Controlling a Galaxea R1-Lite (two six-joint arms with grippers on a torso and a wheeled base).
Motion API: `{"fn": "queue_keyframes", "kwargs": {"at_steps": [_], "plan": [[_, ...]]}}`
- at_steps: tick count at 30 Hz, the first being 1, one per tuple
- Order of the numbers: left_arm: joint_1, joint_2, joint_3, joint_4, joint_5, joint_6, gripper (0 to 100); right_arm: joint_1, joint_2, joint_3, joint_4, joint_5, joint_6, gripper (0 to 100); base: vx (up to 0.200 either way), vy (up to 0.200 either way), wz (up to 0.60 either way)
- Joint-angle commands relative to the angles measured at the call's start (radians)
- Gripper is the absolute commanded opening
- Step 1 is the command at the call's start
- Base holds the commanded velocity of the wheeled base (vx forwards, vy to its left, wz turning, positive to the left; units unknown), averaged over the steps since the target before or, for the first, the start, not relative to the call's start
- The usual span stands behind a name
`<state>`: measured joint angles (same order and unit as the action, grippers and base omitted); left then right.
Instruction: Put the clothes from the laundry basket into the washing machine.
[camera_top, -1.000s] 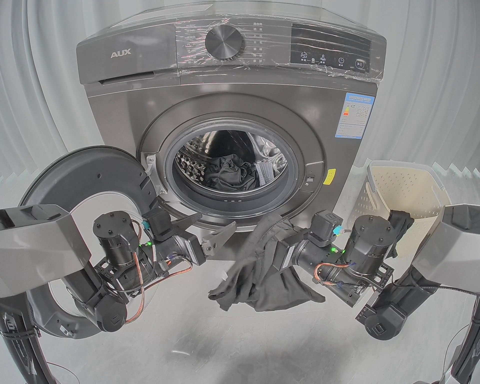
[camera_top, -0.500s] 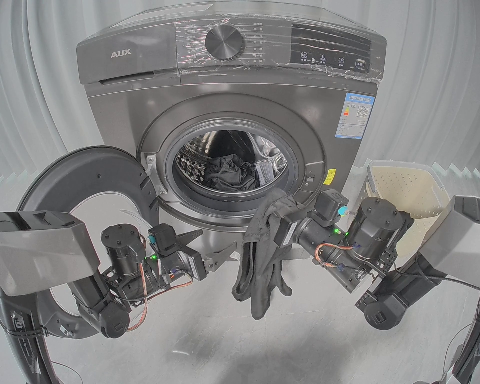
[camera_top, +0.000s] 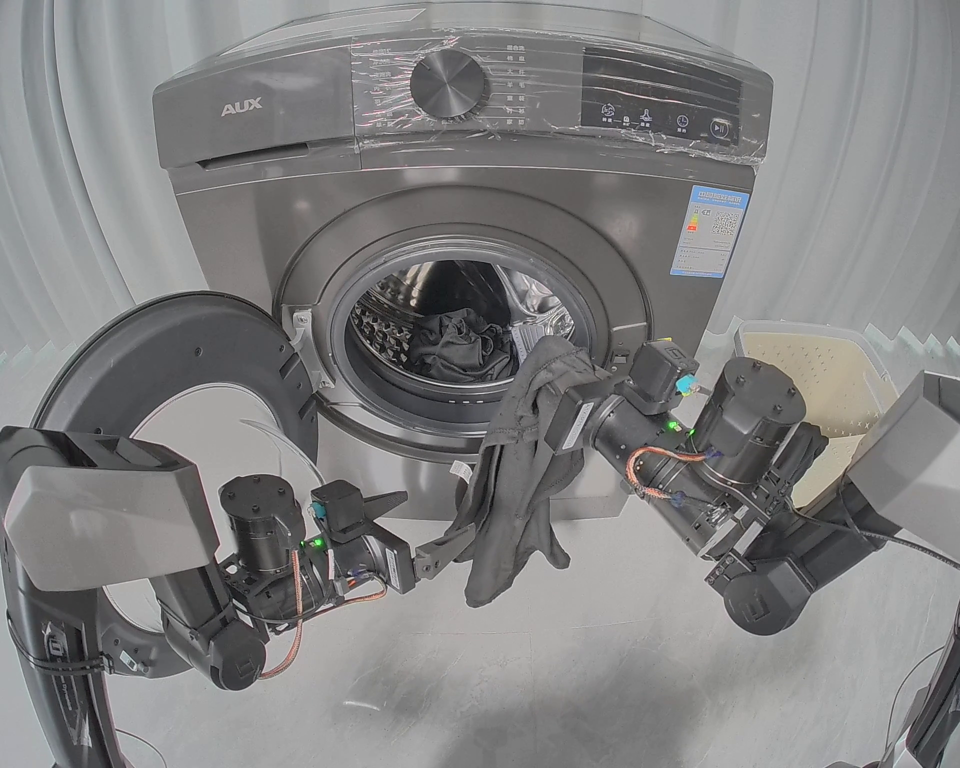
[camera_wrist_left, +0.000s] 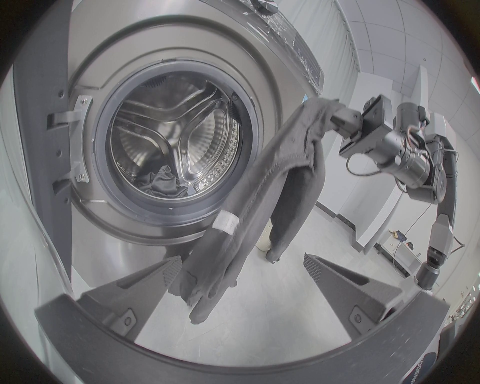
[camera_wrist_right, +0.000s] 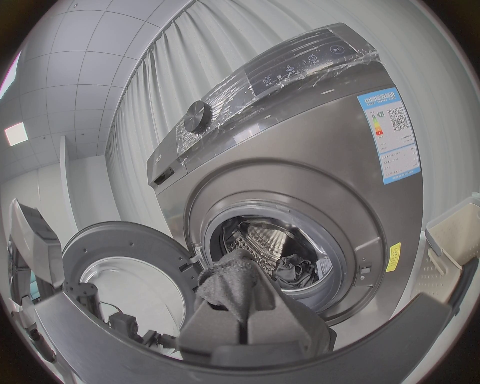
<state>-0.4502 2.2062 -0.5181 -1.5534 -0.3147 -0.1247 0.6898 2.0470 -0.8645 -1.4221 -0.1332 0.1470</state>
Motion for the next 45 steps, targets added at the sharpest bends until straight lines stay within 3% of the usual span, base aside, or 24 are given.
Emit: {"fn": "queue_keyframes", "kwargs": {"at_steps": [1,17,20,22,35,45], "plan": [[-0.007,0.056,-0.019,-0.002,0.000,0.002,100,0.005,-0.016,-0.024,0.000,-0.011,-0.001,0,0.000,0.000,0.00],[-0.019,0.225,-0.140,-0.002,0.002,0.022,100,0.019,-0.074,-0.022,0.012,-0.014,-0.003,0,0.000,0.000,0.00],[-0.013,0.276,-0.191,-0.002,-0.009,0.068,100,0.031,-0.074,-0.018,0.003,-0.014,-0.001,0,0.000,0.000,0.00],[-0.010,0.299,-0.217,-0.001,-0.009,0.077,100,0.031,-0.074,-0.013,0.002,-0.017,-0.003,0,0.000,0.000,0.00],[0.002,0.435,-0.382,-0.002,0.006,0.077,100,0.057,-0.073,-0.010,-0.001,-0.022,-0.001,0,0.000,0.000,0.00],[0.042,0.448,-0.405,-0.002,0.006,0.086,100,0.060,-0.073,-0.001,-0.004,-0.022,-0.001,0,0.000,0.000,0.00]]}}
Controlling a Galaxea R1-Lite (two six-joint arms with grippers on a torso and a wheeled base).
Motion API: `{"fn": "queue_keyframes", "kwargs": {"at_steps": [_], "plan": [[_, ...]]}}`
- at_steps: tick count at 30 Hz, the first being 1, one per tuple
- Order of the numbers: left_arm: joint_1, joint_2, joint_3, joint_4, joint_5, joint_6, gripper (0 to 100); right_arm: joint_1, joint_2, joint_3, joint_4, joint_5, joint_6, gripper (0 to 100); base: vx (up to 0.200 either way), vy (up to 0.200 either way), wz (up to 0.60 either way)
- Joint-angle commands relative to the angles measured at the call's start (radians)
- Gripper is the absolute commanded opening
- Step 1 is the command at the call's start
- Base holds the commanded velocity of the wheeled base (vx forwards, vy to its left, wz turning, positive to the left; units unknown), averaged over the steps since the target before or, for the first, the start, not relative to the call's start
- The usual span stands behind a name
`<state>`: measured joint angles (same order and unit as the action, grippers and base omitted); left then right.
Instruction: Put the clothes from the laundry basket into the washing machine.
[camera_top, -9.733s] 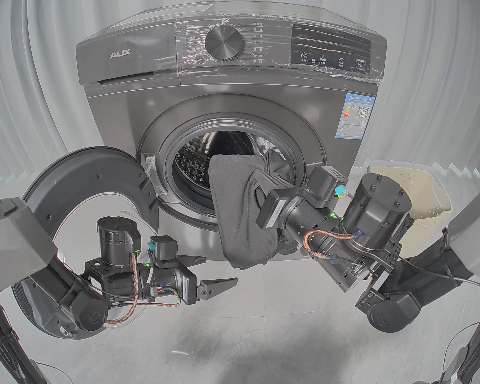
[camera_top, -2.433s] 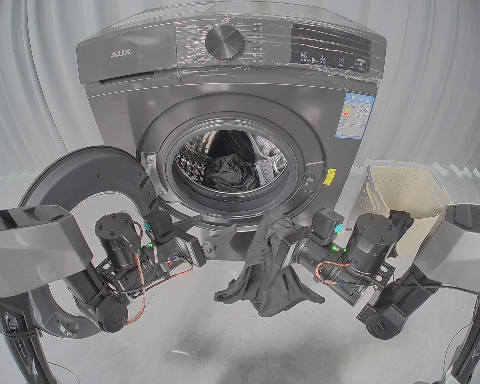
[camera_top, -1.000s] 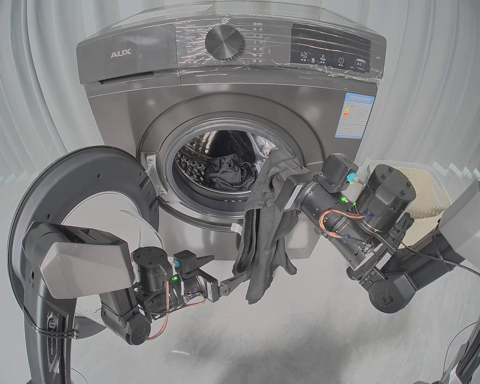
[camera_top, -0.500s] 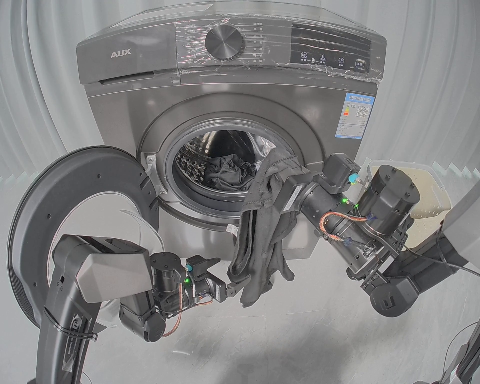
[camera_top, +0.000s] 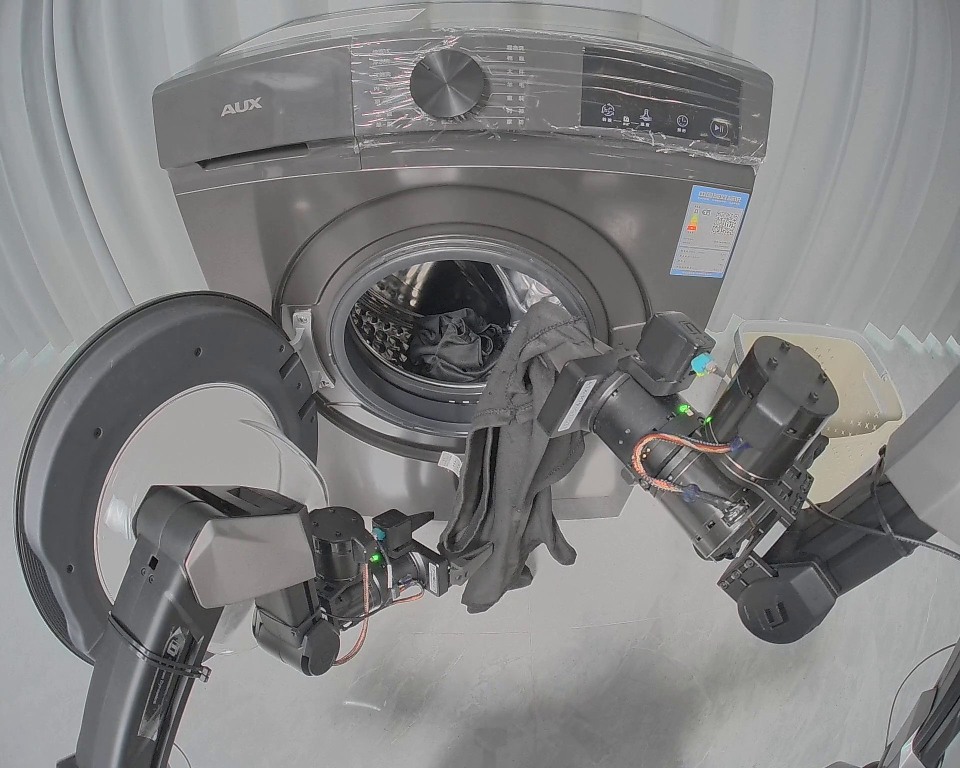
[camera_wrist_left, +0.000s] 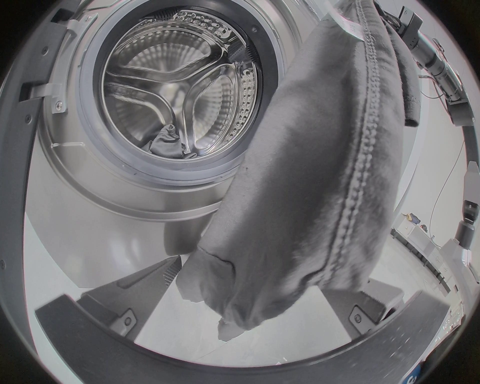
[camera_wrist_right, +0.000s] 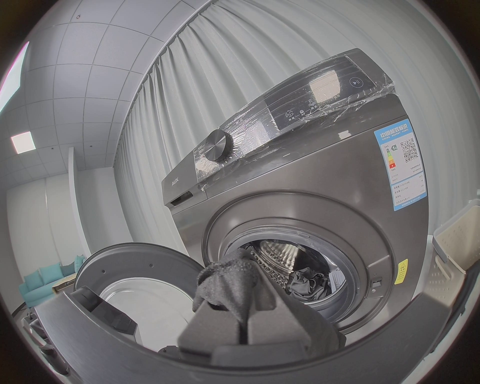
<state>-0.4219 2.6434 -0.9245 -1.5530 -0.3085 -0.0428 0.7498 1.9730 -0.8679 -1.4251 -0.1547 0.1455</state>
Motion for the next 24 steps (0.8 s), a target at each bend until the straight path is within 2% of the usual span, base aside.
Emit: {"fn": "queue_keyframes", "kwargs": {"at_steps": [1,9,10,19,22,24], "plan": [[0.015,0.010,0.003,-0.001,0.000,0.007,100,0.000,0.000,0.004,-0.003,0.000,0.000,0,0.000,0.000,0.00],[0.017,0.012,-0.004,-0.002,-0.001,0.009,100,-0.001,0.000,0.004,-0.003,0.000,0.000,0,0.000,0.000,0.00],[0.015,0.012,-0.004,-0.002,-0.001,0.009,0,-0.001,0.000,0.004,-0.003,0.000,0.000,0,0.000,0.000,0.00],[0.011,0.006,-0.014,-0.002,-0.011,0.007,0,-0.006,0.000,0.023,-0.003,0.000,0.000,0,0.000,0.000,0.00],[0.011,-0.010,-0.010,-0.004,-0.014,0.004,0,-0.018,-0.002,0.041,-0.001,0.001,0.000,0,0.000,0.000,0.00],[0.011,-0.048,-0.004,-0.004,-0.014,0.001,0,-0.038,-0.002,0.084,-0.003,0.018,0.003,0,0.000,0.000,0.00]]}}
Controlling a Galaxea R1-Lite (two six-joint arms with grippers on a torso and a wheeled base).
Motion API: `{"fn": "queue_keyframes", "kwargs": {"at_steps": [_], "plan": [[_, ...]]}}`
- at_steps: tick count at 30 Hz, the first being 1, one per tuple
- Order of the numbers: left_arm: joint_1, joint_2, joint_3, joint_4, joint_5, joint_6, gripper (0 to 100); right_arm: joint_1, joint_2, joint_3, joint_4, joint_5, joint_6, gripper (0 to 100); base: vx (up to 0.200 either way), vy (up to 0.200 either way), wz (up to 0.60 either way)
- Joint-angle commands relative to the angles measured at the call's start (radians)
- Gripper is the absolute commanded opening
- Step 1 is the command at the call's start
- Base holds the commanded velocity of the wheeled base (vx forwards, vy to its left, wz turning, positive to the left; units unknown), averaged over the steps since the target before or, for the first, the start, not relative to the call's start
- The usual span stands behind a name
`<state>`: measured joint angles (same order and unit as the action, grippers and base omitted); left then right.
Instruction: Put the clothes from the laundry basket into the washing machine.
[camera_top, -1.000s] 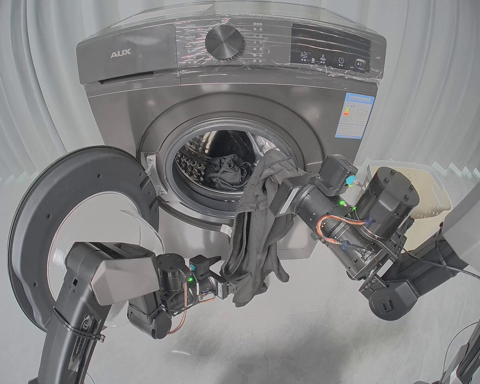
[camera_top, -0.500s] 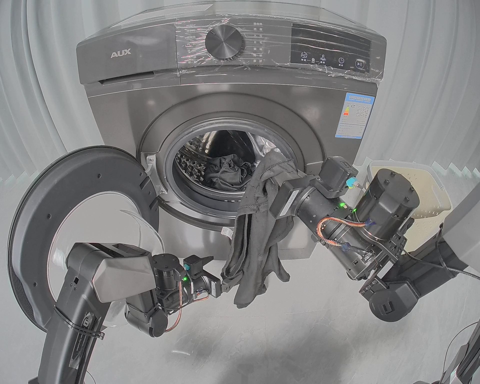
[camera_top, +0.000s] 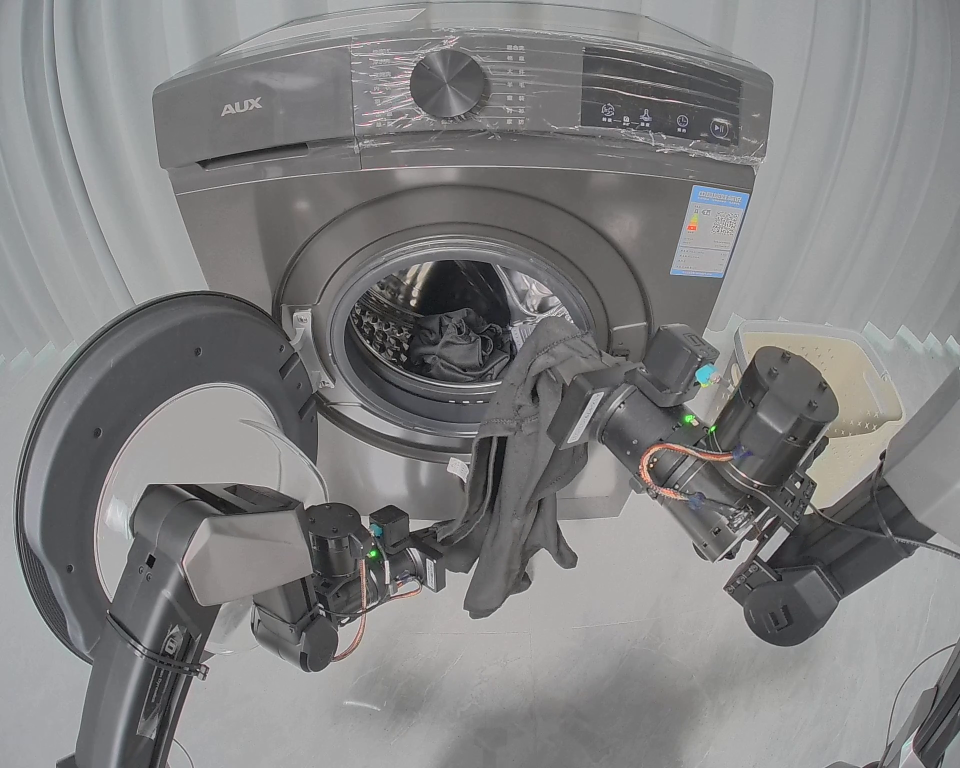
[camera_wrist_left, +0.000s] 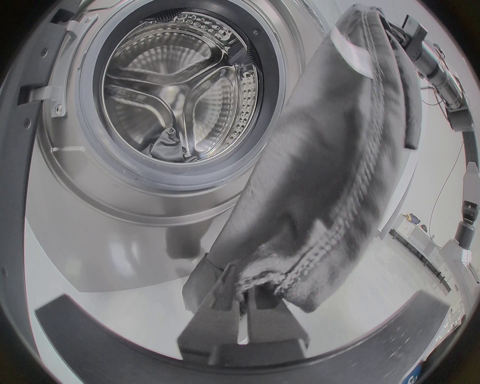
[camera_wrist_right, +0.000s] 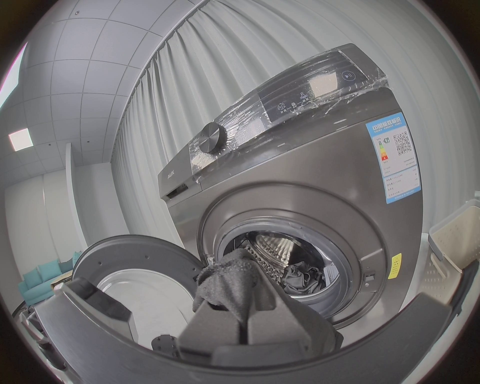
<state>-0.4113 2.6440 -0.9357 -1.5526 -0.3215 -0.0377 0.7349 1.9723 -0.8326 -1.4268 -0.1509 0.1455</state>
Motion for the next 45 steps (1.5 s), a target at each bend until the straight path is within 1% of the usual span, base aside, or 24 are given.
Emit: {"fn": "queue_keyframes", "kwargs": {"at_steps": [1,3,4,5,6,8,10,11,12,13,17,19,20,21,23,25,26,27,28,31,34,42,45], "plan": [[0.002,-0.061,0.017,-0.006,0.001,0.001,0,-0.042,0.000,0.066,-0.003,0.024,0.006,0,0.000,0.000,0.00],[0.003,-0.102,0.054,-0.006,0.004,0.005,0,-0.094,0.011,0.090,-0.023,0.062,0.012,0,0.000,0.000,0.00],[0.003,-0.102,0.054,-0.006,0.004,0.005,0,-0.094,0.011,0.090,-0.023,0.062,0.012,0,0.000,0.000,0.00],[0.006,-0.190,0.129,-0.008,0.002,0.002,0,-0.135,0.011,0.145,-0.093,0.105,0.016,0,0.000,0.000,0.00],[0.008,-0.233,0.170,-0.009,-0.001,0.002,0,-0.144,0.008,0.178,-0.115,0.122,0.022,0,0.000,0.000,0.00],[0.009,-0.288,0.229,-0.009,-0.002,-0.001,0,-0.152,0.003,0.236,-0.118,0.139,0.034,0,0.000,0.000,0.00],[0.019,-0.374,0.308,-0.009,-0.008,0.001,0,-0.160,-0.004,0.329,-0.118,0.162,0.051,0,0.000,0.000,0.00],[0.019,-0.374,0.308,-0.009,-0.008,0.001,0,-0.160,-0.004,0.329,-0.118,0.162,0.051,0,0.000,0.000,0.00],[0.025,-0.427,0.353,-0.009,-0.008,0.001,0,-0.160,-0.015,0.382,-0.118,0.175,0.052,0,0.000,0.000,0.00],[0.025,-0.481,0.390,-0.008,-0.008,-0.007,0,-0.161,-0.027,0.425,-0.118,0.178,0.052,0,0.000,0.000,0.00],[0.026,-0.605,0.482,-0.006,-0.010,-0.011,0,-0.181,-0.033,0.504,-0.118,0.177,0.051,0,0.000,0.000,0.00],[0.025,-0.636,0.488,-0.003,-0.022,-0.021,0,-0.203,-0.030,0.520,-0.118,0.180,0.052,0,0.000,0.000,0.00],[0.025,-0.638,0.488,-0.003,-0.025,-0.021,0,-0.206,-0.029,0.520,-0.118,0.178,0.054,0,0.000,0.000,0.00],[0.026,-0.647,0.486,-0.003,-0.031,-0.019,0,-0.216,-0.024,0.510,-0.119,0.168,0.055,0,0.000,0.000,0.00],[0.031,-0.650,0.477,-0.004,-0.031,-0.025,0,-0.238,-0.018,0.504,-0.119,0.165,0.049,0,0.000,0.000,0.00],[0.049,-0.654,0.469,-0.004,-0.031,-0.027,0,-0.255,-0.012,0.503,-0.118,0.157,0.055,0,0.000,0.000,0.00],[0.071,-0.661,0.465,-0.004,-0.031,-0.027,0,-0.261,0.000,0.509,-0.119,0.151,0.055,0,0.000,0.000,0.00],[0.071,-0.661,0.465,-0.004,-0.031,-0.027,0,-0.261,0.000,0.509,-0.119,0.151,0.055,0,0.000,0.000,0.00],[0.098,-0.684,0.445,-0.003,-0.036,-0.031,0,-0.273,0.031,0.506,-0.119,0.137,0.055,0,0.000,0.000,0.00],[0.124,-0.691,0.431,-0.004,-0.036,-0.057,0,-0.285,0.069,0.500,-0.119,0.119,0.055,0,0.000,0.000,0.00],[0.126,-0.691,0.426,-0.004,-0.037,-0.065,0,-0.284,0.095,0.495,-0.121,0.116,0.055,0,0.000,0.000,0.00],[0.127,-0.711,0.426,-0.003,-0.037,-0.065,0,-0.292,0.115,0.490,-0.121,0.105,0.057,0,0.000,0.000,0.00],[0.135,-0.717,0.430,-0.003,-0.037,-0.065,0,-0.310,0.105,0.466,-0.121,0.103,0.058,0,0.000,0.000,0.00]]}}
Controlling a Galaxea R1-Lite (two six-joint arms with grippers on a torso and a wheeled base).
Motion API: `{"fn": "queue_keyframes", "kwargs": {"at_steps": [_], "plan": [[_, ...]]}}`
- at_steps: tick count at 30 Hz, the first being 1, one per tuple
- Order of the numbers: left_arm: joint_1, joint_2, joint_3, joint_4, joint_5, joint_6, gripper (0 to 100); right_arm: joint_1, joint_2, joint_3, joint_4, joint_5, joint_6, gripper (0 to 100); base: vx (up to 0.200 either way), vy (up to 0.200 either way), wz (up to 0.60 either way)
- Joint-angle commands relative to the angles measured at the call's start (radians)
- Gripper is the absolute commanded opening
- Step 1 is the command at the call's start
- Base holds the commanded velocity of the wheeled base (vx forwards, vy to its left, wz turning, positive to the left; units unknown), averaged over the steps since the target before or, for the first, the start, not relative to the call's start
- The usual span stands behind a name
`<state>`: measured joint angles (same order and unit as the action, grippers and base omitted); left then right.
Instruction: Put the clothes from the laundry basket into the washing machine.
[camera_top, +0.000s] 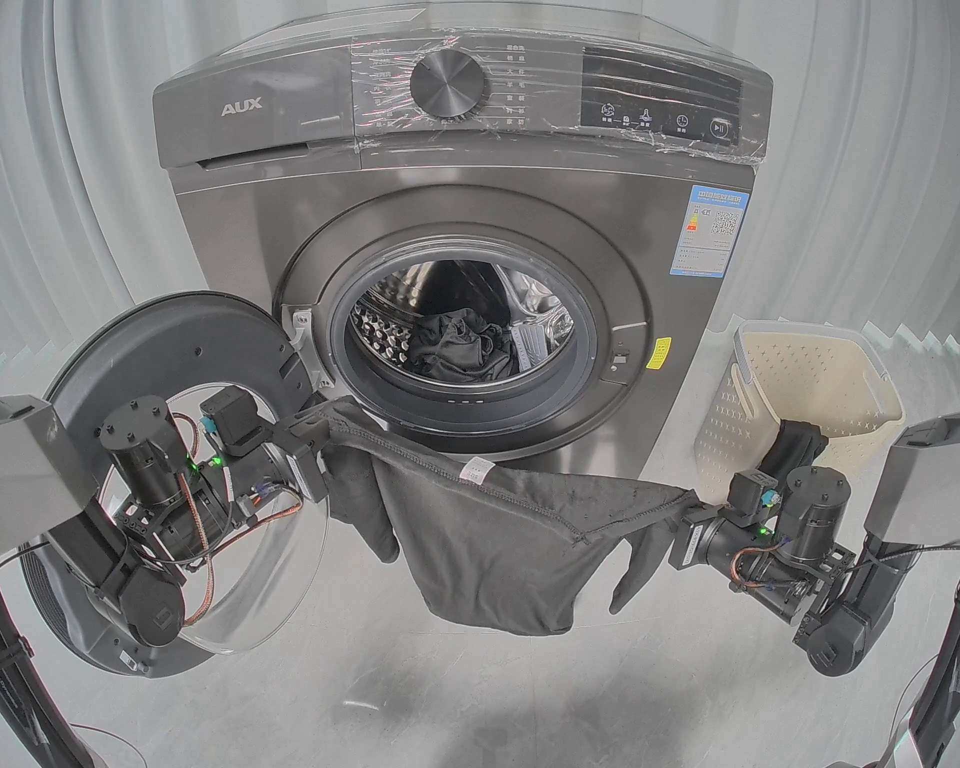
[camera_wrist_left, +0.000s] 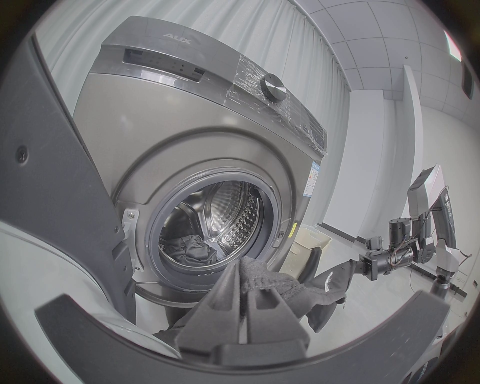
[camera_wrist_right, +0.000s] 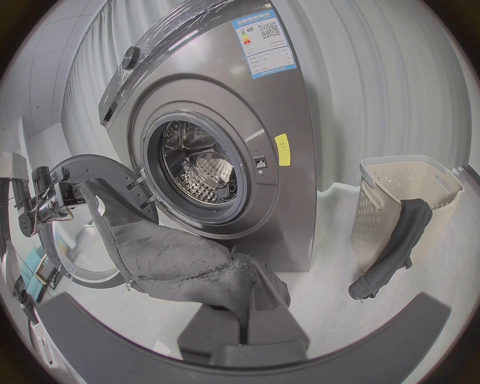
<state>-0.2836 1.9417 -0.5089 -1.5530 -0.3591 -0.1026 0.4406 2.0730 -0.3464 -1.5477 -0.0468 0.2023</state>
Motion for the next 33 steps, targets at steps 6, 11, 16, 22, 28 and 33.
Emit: {"fn": "queue_keyframes", "kwargs": {"at_steps": [6,11,16,22,28,33], "plan": [[0.012,-0.018,0.007,-0.004,0.000,0.000,0,-0.037,-0.028,-0.056,0.000,-0.001,0.002,0,0.000,0.000,0.00],[0.018,-0.026,0.006,-0.002,0.000,0.000,0,-0.054,-0.070,-0.072,0.001,0.001,0.014,0,0.000,0.000,0.00],[0.020,-0.038,0.010,-0.002,0.000,0.000,0,-0.068,-0.106,-0.106,0.001,-0.004,0.014,0,0.000,0.000,0.00],[0.024,-0.058,0.012,-0.002,0.000,-0.002,0,-0.068,-0.140,-0.144,0.001,-0.005,0.011,0,0.000,0.000,0.00],[0.055,-0.083,0.007,-0.002,-0.001,-0.009,0,-0.071,-0.179,-0.160,0.001,-0.005,0.011,0,0.000,0.000,0.00],[0.063,-0.096,0.007,-0.002,-0.001,-0.026,0,-0.080,-0.189,-0.163,0.003,-0.004,0.009,0,0.000,0.000,0.00]]}}
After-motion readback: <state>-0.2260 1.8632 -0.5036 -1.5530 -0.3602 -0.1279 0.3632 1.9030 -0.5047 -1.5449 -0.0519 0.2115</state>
